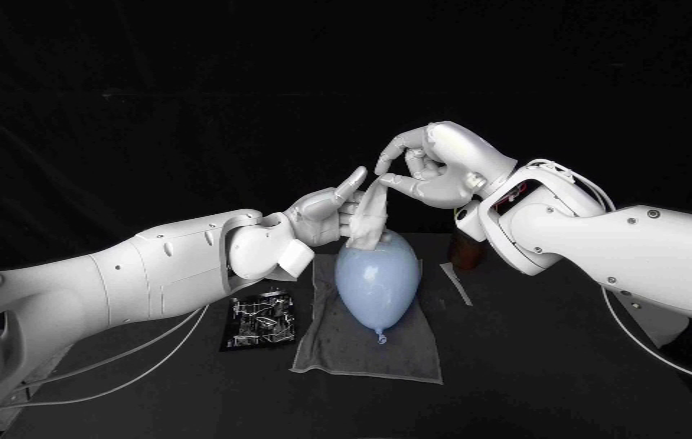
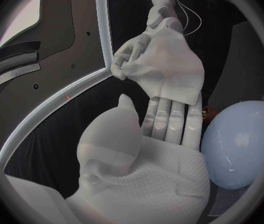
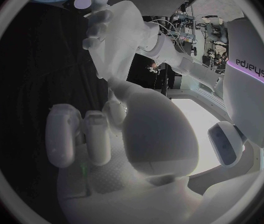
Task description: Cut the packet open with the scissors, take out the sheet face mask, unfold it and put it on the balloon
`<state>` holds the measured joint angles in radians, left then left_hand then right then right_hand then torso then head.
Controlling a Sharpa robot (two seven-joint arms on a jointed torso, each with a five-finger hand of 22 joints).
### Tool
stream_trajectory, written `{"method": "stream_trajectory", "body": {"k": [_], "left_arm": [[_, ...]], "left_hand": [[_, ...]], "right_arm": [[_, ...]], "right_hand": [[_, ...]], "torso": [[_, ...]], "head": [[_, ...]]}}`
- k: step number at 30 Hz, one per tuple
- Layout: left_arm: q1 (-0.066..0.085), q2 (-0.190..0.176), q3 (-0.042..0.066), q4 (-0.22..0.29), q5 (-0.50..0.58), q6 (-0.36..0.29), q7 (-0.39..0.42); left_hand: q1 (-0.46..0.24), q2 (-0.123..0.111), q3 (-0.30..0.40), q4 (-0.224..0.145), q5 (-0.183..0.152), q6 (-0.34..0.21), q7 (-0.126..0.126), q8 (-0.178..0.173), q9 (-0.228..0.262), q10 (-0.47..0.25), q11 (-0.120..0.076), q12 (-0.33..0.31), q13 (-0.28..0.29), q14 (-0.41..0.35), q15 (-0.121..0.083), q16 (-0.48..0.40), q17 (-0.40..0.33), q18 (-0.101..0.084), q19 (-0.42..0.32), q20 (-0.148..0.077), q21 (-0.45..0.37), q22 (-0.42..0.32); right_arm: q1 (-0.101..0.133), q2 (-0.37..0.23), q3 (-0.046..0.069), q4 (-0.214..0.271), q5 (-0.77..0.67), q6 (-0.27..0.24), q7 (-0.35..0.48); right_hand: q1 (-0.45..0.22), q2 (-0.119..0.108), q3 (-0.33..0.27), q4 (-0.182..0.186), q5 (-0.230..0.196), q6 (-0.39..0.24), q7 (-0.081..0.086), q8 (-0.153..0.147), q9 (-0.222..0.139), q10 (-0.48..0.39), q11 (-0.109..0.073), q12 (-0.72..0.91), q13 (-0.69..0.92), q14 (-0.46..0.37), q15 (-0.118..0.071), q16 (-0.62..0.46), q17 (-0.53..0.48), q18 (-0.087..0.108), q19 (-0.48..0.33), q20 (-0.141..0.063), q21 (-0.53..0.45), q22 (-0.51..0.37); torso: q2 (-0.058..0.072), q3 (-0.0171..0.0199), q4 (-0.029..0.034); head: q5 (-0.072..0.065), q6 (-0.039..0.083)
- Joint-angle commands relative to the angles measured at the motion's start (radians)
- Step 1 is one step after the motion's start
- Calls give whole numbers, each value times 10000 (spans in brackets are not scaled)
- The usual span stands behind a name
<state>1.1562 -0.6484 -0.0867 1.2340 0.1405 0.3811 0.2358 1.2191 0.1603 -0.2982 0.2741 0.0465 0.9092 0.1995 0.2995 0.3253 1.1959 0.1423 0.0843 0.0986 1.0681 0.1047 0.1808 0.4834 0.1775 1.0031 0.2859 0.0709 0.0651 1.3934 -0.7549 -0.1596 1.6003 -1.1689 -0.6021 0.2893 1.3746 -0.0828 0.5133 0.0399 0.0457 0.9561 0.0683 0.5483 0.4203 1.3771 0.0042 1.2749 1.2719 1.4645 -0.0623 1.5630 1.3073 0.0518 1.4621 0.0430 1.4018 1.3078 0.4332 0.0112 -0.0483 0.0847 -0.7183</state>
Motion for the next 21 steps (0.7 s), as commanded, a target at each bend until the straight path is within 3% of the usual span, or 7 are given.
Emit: {"method": "stream_trajectory", "body": {"k": [1, 8, 12, 13, 16, 21], "left_arm": [[14, -15, 15, 35, -399, 310, -18], [14, -76, 14, 37, -426, 403, 74], [14, -83, 14, 32, -402, 453, 121], [14, -83, 14, 32, -398, 464, 133], [14, -80, 14, 30, -393, 472, 177], [14, -74, 14, 20, -388, 417, 257]], "left_hand": [[179, -107, -194, 69, 9, -167, 54, -121, -33, -180, 46, -119, -39, -134, 46, -100, 11, 34, -160, 18, -68, -9], [453, -167, -352, 78, 8, -89, 23, -90, -3, -139, 24, -109, -32, -113, 36, -128, 53, 38, -221, 23, -52, 4], [1231, -115, -331, -158, 12, 72, -58, -10, 50, -50, -39, -74, -11, -63, -6, -139, 120, 46, -199, 20, -28, 15], [1959, 57, -117, -499, 18, 103, -131, -1, 59, -54, -89, -81, -9, -59, -27, -157, 146, 48, -190, 19, -25, 16], [3035, 353, 272, -1027, 25, 140, -232, -11, 49, -48, -172, -92, -19, -59, -84, -184, 180, 48, -188, 18, -27, 15], [4120, 723, 687, -1522, 24, 264, -332, -5, 34, -24, -250, -134, -89, -79, -133, -243, 215, 52, -181, 11, -27, 15]], "right_arm": [[-1, -16, 6, -12, 28, -204, 89], [-3, -26, 7, -77, 32, -153, 65], [-3, -22, 7, -85, 32, -72, 49], [-3, -20, 7, -81, 30, -48, 45], [-3, -14, 6, -68, 27, 3, 39], [-3, -10, 6, -47, 15, 60, 34]], "right_hand": [[-54, 13, 48, -9, 30, 71, 5, 41, 8, 180, -103, -20, 8, 1039, -35, 23, 2545, -184, 610, -30, 42, 2182], [-61, 12, 56, -11, 30, 68, 5, 43, 7, 182, -102, -18, 13, 1041, -35, 29, 2555, -187, 612, -29, 54, 2185], [-61, 12, 56, -11, 30, 68, 5, 43, 7, 182, -102, -18, 13, 1041, -35, 29, 2555, -187, 612, -29, 54, 2185], [-61, 12, 56, -11, 30, 68, 5, 43, 7, 182, -102, -18, 13, 1041, -35, 29, 2555, -187, 612, -29, 54, 2185], [-61, 12, 56, -11, 30, 68, 5, 43, 7, 182, -102, -18, 13, 1041, -35, 29, 2555, -187, 612, -29, 54, 2185], [-61, 12, 56, -11, 30, 68, 5, 43, 7, 182, -102, -18, 13, 1041, -35, 29, 2555, -187, 612, -29, 54, 2185]], "torso": [[-2, -1, 4], [0, -1, 0], [-6, -6, 0], [-4, -4, 0], [-2, -2, 2], [-1, 0, 5]], "head": [[0, 9], [-2, 19], [-11, 20], [-11, 19], [-10, 7], [-5, 4]]}}
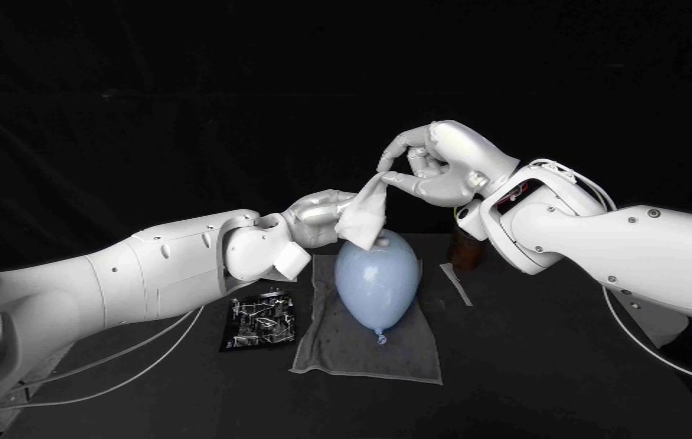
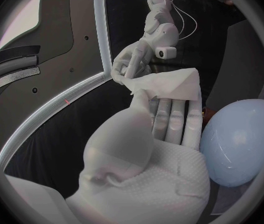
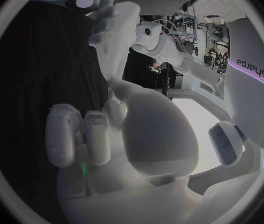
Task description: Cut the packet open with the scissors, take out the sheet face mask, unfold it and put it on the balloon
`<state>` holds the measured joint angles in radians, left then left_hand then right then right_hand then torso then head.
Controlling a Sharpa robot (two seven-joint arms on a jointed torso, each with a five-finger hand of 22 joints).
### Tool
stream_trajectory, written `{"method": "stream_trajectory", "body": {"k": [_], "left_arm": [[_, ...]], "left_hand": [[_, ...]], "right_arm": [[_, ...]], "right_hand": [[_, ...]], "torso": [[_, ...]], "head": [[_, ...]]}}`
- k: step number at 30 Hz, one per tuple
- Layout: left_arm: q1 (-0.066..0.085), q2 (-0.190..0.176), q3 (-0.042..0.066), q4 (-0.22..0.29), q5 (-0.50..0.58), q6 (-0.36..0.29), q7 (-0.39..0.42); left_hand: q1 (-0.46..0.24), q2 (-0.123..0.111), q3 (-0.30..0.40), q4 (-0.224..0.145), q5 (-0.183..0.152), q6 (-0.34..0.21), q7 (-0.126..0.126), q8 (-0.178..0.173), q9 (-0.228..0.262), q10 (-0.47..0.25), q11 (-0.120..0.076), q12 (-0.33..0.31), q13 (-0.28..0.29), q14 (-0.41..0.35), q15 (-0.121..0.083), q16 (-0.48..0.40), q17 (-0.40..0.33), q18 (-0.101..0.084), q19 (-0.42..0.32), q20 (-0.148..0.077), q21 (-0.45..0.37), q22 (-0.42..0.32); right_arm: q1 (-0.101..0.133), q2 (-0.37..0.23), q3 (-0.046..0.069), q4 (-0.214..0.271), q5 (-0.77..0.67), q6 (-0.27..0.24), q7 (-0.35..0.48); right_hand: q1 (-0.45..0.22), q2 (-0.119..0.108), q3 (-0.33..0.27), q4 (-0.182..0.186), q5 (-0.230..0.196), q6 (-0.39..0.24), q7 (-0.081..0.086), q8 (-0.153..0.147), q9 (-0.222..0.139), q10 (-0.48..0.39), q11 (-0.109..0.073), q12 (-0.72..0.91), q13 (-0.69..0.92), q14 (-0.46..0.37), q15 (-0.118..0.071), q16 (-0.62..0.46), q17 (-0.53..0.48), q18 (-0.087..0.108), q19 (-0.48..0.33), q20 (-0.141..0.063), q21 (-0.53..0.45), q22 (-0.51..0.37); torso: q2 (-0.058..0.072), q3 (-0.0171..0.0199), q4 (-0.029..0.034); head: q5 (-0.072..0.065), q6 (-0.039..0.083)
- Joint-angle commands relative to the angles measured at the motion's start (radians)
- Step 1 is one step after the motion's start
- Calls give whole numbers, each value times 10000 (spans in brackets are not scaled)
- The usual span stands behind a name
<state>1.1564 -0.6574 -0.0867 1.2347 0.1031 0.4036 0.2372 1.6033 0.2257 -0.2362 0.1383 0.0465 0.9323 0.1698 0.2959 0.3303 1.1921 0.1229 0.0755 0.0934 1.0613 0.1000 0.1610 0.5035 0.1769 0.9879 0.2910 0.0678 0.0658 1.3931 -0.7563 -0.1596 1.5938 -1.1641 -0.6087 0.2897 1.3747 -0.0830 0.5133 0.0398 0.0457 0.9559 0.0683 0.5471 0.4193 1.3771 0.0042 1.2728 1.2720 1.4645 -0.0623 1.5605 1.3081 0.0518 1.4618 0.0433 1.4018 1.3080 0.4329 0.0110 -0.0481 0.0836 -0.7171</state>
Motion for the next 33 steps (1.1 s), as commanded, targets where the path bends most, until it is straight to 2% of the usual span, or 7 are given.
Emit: {"method": "stream_trajectory", "body": {"k": [1, 8, 16, 20, 22, 25, 33], "left_arm": [[12, 17, 14, 11, -14, 173, 259], [12, 19, 13, -8, -14, 14, 357], [12, 17, 13, 2, -28, -558, 522], [12, -7, 13, 25, -41, -1025, 522], [13, -34, 12, 50, -47, -1330, 504], [13, -76, 12, 71, -136, -1725, 464], [16, -212, 10, 171, -649, -2487, 142]], "left_hand": [[322, 75, 76, -183, 24, 41, -32, 30, -17, 20, -55, -48, -45, -12, -84, -50, 16, 58, -28, -40, 5, 9], [966, 17, 139, -550, 23, 192, -36, 68, -9, 87, -77, -57, -137, -27, -85, -139, 17, 66, -11, -54, 10, 12], [1691, 271, 526, -1150, 23, 479, -52, 299, 116, 411, -160, 81, -160, 244, -198, -142, -25, 89, 120, -181, 69, 40], [1688, 288, 566, -1203, 31, 528, -82, 347, 148, 461, -185, 106, -163, 303, -222, -137, -37, 72, 107, -188, 56, 34], [1676, 258, 585, -1250, 36, 554, -91, 370, 164, 437, -187, 92, -180, 265, -219, -179, -66, 55, 33, -167, 13, 16], [1613, 235, 647, -1322, 43, 562, -95, 384, 178, 347, -164, 43, -219, 133, -175, -289, -142, 35, -128, -105, -44, -6], [1282, 162, 730, -1330, 52, 629, -140, 475, 237, 426, -203, 97, -223, 208, -187, -276, -203, 75, -98, -93, 34, 29]], "right_arm": [[0, 2, 6, 20, -37, 139, 27], [-1, -30, 5, 40, -53, 260, 13], [-35, -120, -2, 105, -16, 479, 72], [-83, -163, -17, 77, 109, 584, 79], [-128, -189, -24, 43, 154, 627, 57], [-193, -213, -31, -38, 187, 634, 19], [-322, -263, -38, -382, 284, 489, -117]], "right_hand": [[-62, 14, 56, -11, 30, 70, 5, 55, 17, 182, -102, 3, 13, 1042, -35, 54, 2547, -186, 615, -32, 54, 2183], [-71, 11, 66, -14, 29, 66, 5, 58, 16, 183, -102, 2, 16, 1039, -34, 49, 2538, -184, 610, -31, 42, 2179], [-141, -62, 95, -31, 29, -26, 15, 49, 1, -12, -86, -311, -251, 1016, -21, -5, 2452, -105, 483, -21, -350, 2072], [-359, -249, -39, 36, 22, -485, 250, -250, -180, -817, 101, -1253, -1010, 881, 94, -276, 2035, 78, 127, 44, -1325, 1807], [-517, -439, -187, 129, 20, -848, 458, -575, -364, -1438, 276, -1935, -1581, 765, 242, -470, 1752, 162, -87, 142, -1863, 1663], [-551, -581, -302, 185, 26, -1148, 652, -926, -575, -1935, 450, -2390, -1960, 644, 405, -635, 1522, 242, -310, 276, -2383, 1526], [-527, -593, -339, 213, 26, -1198, 724, -1052, -661, -2087, 522, -2492, -2059, 602, 473, -678, 1461, 271, -387, 345, -2557, 1481]], "torso": [[2, 2, -1], [-1, 5, -8], [1, 4, -9], [-4, 5, -5], [-2, 6, -4], [-3, 4, -5], [7, 4, -1]], "head": [[4, -10], [-1, -31], [-13, -50], [-19, -57], [-32, -64], [-37, -83], [-109, -128]]}}
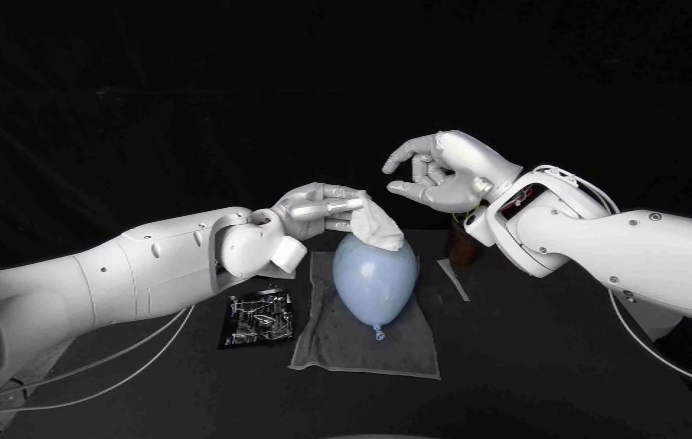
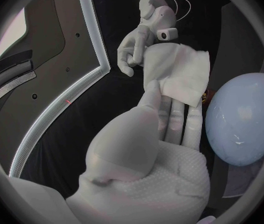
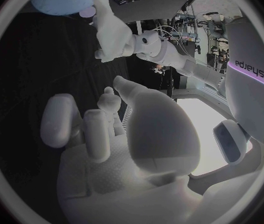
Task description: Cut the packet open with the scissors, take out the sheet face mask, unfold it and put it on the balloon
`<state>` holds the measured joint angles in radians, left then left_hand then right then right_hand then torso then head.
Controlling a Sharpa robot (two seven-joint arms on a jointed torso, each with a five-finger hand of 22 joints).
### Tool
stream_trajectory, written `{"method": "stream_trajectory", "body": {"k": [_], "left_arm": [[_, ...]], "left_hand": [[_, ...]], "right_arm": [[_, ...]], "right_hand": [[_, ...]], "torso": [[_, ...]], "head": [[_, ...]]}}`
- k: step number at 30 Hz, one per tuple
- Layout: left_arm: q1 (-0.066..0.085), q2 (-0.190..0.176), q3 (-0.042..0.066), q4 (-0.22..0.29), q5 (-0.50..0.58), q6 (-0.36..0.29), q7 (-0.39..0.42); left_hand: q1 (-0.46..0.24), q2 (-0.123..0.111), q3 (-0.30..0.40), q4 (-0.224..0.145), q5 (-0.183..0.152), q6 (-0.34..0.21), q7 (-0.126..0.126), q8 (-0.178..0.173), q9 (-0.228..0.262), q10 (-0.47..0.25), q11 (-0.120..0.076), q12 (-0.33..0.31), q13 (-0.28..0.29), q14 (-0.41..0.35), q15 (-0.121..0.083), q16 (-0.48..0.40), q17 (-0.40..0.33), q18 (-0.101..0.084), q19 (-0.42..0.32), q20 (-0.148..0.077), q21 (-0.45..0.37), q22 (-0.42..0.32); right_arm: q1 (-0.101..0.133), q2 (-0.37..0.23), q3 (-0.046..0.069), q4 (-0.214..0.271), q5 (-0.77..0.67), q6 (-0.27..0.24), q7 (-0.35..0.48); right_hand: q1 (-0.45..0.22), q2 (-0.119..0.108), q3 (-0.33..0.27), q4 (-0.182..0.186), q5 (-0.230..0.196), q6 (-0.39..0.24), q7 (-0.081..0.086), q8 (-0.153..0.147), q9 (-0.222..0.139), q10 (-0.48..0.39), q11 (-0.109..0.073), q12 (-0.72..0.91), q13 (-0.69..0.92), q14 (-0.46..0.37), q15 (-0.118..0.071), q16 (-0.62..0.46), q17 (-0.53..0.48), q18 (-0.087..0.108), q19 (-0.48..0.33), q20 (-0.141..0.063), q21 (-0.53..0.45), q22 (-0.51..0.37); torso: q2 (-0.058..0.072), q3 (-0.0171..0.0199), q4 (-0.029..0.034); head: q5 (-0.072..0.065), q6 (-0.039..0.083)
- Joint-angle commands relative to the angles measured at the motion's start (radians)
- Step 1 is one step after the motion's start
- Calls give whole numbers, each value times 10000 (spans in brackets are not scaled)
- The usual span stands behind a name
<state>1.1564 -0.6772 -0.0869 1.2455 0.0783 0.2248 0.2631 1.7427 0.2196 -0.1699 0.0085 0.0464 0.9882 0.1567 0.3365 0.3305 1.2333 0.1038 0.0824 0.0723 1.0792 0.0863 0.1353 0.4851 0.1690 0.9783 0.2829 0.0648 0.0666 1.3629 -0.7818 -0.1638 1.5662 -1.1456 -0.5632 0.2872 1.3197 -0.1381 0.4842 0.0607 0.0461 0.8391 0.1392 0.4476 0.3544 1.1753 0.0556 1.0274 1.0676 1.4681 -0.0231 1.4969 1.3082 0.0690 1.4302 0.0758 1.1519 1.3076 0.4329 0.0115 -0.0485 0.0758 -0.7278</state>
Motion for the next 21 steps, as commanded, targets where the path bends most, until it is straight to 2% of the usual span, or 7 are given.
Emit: {"method": "stream_trajectory", "body": {"k": [1, 5, 8, 10, 14, 18, 21], "left_arm": [[16, -23, 12, 76, -453, -739, -156], [16, -49, 12, 138, -625, -885, -309], [17, -58, 12, 190, -696, -1045, -429], [17, -62, 12, 228, -725, -1189, -513], [17, -75, 11, 314, -798, -1559, -719], [20, -93, 11, 398, -892, -2162, -976], [27, -113, 11, 444, -946, -2739, -1154]], "left_hand": [[-119, 221, 72, -36, 54, 72, -11, 73, 238, 19, -14, 31, -12, 35, -52, -18, -21, 156, 5, -14, 67, 23], [-166, 200, 113, -61, 57, 85, -20, 95, 253, 47, -28, 48, -11, 67, -67, -4, -30, 160, 49, -30, 88, 32], [-190, 190, 144, -80, 60, 93, -23, 106, 260, 62, -34, 56, -12, 87, -76, 3, -36, 161, 70, -40, 97, 35], [-273, 174, 191, -86, 63, 102, -38, 125, 274, 87, -45, 69, -14, 121, -83, 17, -46, 163, 110, -55, 113, 40], [-470, 135, 305, -84, 72, 119, -74, 166, 303, 136, -69, 92, -18, 191, -100, 46, -67, 167, 232, -107, 167, 58], [-789, 21, 538, -53, 70, 136, -153, 279, 391, 244, -138, 136, -21, 317, -156, 116, -76, 166, 371, -155, 210, 61], [-851, -55, 706, -108, 78, 142, -156, 320, 424, 279, -150, 147, -24, 352, -173, 132, -89, 164, 418, -187, 222, 60]], "right_arm": [[-28, -6, 5, -149, 116, 25, -124], [-49, 33, 4, -349, 160, 176, -380], [-60, 104, 2, -518, 112, 497, -799], [-71, 149, -2, -606, -5, 549, -1173], [-117, 187, -6, -765, -99, 322, -1792], [-142, 129, -8, -807, -2, 164, -2059], [-192, 60, -12, -650, -103, 144, -2129]], "right_hand": [[22, -44, -51, 6, 22, -29, 21, -62, -17, -75, 12, -41, -19, 565, 84, -40, 1463, 100, -73, 23, -62, 1484], [5, -67, -91, 38, 22, -57, 70, -125, -59, -163, 52, -104, -82, 540, 115, -69, 1420, 122, -117, 55, -179, 1454], [-118, -161, -299, 231, 23, -463, 267, -472, -243, -1043, 239, -862, -758, 166, 297, -534, 770, 313, -619, 221, -1375, 1128], [-170, -203, -414, 328, 21, -572, 318, -576, -300, -1503, 299, -1338, -1204, -13, 349, -744, 488, 407, -845, 277, -1912, 970], [-258, -242, -578, 470, 22, -606, 351, -642, -341, -1550, 333, -1354, -1279, -62, 379, -789, 425, 449, -914, 329, -2109, 899], [62, -52, -479, 398, 37, -390, 317, -582, -340, -1342, 289, -1127, -1182, 27, 344, -690, 538, 435, -763, 347, -1882, 943], [159, -28, -469, 378, 58, -194, 255, -507, -330, -1237, 240, -1015, -1150, 88, 309, -628, 606, 417, -656, 338, -1723, 979]], "torso": [[7, -1, 3], [3, -2, -1], [0, -3, 1], [-1, -1, 4], [5, 2, 8], [2, -1, 9], [3, -4, -11]], "head": [[-31, -21], [-37, -46], [-41, -59], [-41, -62], [-32, -84], [-38, -100], [-38, -130]]}}
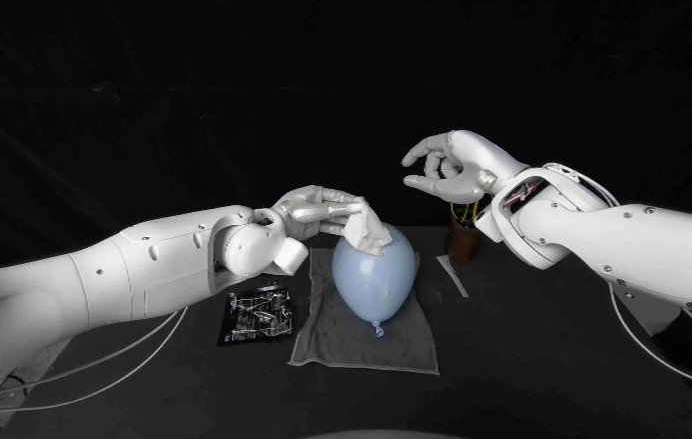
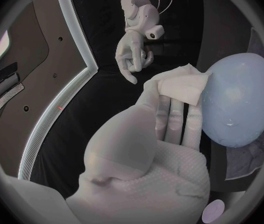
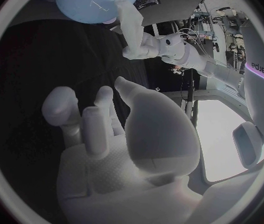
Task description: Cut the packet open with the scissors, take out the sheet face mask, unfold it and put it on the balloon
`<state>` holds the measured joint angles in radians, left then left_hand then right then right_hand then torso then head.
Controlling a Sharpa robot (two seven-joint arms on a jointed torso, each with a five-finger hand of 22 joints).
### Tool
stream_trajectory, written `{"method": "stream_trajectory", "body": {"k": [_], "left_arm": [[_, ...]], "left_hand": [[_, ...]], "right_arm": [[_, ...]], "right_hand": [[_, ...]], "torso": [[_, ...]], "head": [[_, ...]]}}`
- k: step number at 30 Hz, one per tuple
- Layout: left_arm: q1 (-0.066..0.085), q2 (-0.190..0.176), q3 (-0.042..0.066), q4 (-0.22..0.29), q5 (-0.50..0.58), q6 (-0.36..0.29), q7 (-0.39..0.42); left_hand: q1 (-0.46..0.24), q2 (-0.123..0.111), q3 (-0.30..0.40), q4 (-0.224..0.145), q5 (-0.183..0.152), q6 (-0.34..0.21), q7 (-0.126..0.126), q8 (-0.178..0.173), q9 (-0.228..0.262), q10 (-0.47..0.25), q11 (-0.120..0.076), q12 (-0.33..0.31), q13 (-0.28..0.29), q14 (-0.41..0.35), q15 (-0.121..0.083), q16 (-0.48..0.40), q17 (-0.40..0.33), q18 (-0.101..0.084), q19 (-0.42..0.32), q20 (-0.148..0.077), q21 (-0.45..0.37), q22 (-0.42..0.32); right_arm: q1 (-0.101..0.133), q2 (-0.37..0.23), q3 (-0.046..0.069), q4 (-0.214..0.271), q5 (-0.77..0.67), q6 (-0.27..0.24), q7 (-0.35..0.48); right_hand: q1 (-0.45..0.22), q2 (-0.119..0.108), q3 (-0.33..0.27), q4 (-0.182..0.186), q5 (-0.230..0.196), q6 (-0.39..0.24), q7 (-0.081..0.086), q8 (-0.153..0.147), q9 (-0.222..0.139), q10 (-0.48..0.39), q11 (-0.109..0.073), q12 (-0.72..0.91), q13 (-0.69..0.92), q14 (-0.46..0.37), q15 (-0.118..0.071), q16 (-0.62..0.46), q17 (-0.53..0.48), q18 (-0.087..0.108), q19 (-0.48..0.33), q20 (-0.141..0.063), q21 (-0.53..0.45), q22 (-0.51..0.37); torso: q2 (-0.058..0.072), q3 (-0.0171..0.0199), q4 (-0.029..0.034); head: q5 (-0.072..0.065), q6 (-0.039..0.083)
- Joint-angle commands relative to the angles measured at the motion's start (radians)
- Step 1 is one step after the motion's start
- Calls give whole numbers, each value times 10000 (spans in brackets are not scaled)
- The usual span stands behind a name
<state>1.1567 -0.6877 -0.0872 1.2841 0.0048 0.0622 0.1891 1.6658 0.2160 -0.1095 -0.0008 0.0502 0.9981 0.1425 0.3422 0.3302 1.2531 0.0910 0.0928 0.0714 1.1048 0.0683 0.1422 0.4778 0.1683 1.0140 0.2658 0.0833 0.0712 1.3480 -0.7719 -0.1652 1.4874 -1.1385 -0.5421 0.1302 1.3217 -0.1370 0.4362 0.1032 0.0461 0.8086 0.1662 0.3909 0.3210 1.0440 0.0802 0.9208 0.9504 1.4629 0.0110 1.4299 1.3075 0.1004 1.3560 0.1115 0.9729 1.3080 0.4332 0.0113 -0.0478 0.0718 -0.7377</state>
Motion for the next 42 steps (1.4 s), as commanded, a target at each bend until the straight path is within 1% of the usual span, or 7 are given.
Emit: {"method": "stream_trajectory", "body": {"k": [1, 6, 8, 9, 12, 27, 42], "left_arm": [[30, -11, 14, 65, -222, -1360, -471], [72, -6, 14, 79, -245, -2243, -655], [111, -1, 14, 89, -254, -2548, -739], [132, 0, 13, 97, -258, -2696, -786], [228, 8, 12, 132, -269, -3313, -1001], [700, -122, 7, 487, -349, -3817, -1657], [1286, -128, 1, 651, -649, -3683, -2749]], "left_hand": [[-204, -111, 273, -29, 34, 38, -19, 294, 454, 99, -36, 44, -21, 117, -4, 72, -32, 166, 90, -30, 39, 8], [-887, -677, 1333, 141, 51, 69, -175, 575, 648, 321, -150, 123, -17, 301, -91, 229, -9, 167, 273, -73, 75, -1], [-1928, -1787, 4361, 485, 234, -86, -94, 777, 792, 281, -234, 64, -53, 253, -13, 280, -66, 60, 342, -76, 34, -30], [-2605, -2865, 6253, 467, 18, -7, -154, 1036, 959, 481, -140, 233, 36, 361, -88, 438, 10, 171, 384, -65, 54, 1], [-3256, -3352, 7586, 288, 3, -90, -141, 1322, 1185, 516, -136, 349, 90, 343, -90, 585, 128, 159, 422, -88, 80, 10], [-3871, -3445, 8195, 159, 16, -95, -213, 1576, 1370, 675, -203, 484, 153, 566, -181, 736, 240, 177, 660, -192, 219, 54], [-4280, -3342, 8560, 111, 10, -85, -269, 1739, 1497, 806, -269, 546, 201, 1047, -314, 780, 256, 178, 1054, -420, 441, 116]], "right_arm": [[-83, -68, 0, 233, -254, -94, -563], [-334, -171, -5, 705, -751, -447, -554], [-458, -203, -10, 902, -991, -676, -591], [-511, -213, -14, 984, -1082, -785, -608], [-705, -224, -32, 1253, -1347, -1149, -704], [-1146, 391, -90, 1452, -2115, -2089, -1395], [-1133, 1608, -82, 225, -4125, -2545, -2261]], "right_hand": [[170, -33, 15, -51, 72, 176, -37, 80, 1, 174, -29, 151, 79, 183, -52, 92, 676, 78, 161, -31, 215, 1013], [283, -13, 74, -58, 225, 443, -147, 107, -55, 866, -141, 834, 535, 451, -162, 394, 1070, -65, 573, -127, 1038, 1242], [279, -20, 94, -44, 309, 516, -168, 97, -80, 1056, -179, 1015, 662, 518, -191, 468, 1171, -106, 683, -159, 1262, 1307], [281, -15, 116, -36, 354, 584, -200, 97, -95, 1218, -195, 1179, 790, 565, -215, 524, 1250, -137, 763, -182, 1435, 1358], [322, 9, 219, -52, 413, 808, -286, 115, -129, 1682, -275, 1671, 1209, 699, -291, 694, 1504, -215, 958, -253, 1872, 1487], [451, 171, 597, -205, 273, 1117, -407, 29, -240, 2364, -399, 2356, 1855, 868, -418, 934, 1882, -331, 1221, -391, 2496, 1684], [404, 61, 682, -293, 140, 1080, -370, -129, -331, 2395, -373, 2362, 1871, 873, -404, 932, 1884, -339, 1245, -396, 2520, 1702]], "torso": [[2, -1, -23], [-3, 15, -9], [-8, 18, -10], [-10, 18, -9], [-11, 10, -8], [3, 16, -2], [7, 9, 1]], "head": [[3, -39], [-10, -62], [-4, -71], [-4, -72], [-13, -89], [6, -86], [51, 5]]}}
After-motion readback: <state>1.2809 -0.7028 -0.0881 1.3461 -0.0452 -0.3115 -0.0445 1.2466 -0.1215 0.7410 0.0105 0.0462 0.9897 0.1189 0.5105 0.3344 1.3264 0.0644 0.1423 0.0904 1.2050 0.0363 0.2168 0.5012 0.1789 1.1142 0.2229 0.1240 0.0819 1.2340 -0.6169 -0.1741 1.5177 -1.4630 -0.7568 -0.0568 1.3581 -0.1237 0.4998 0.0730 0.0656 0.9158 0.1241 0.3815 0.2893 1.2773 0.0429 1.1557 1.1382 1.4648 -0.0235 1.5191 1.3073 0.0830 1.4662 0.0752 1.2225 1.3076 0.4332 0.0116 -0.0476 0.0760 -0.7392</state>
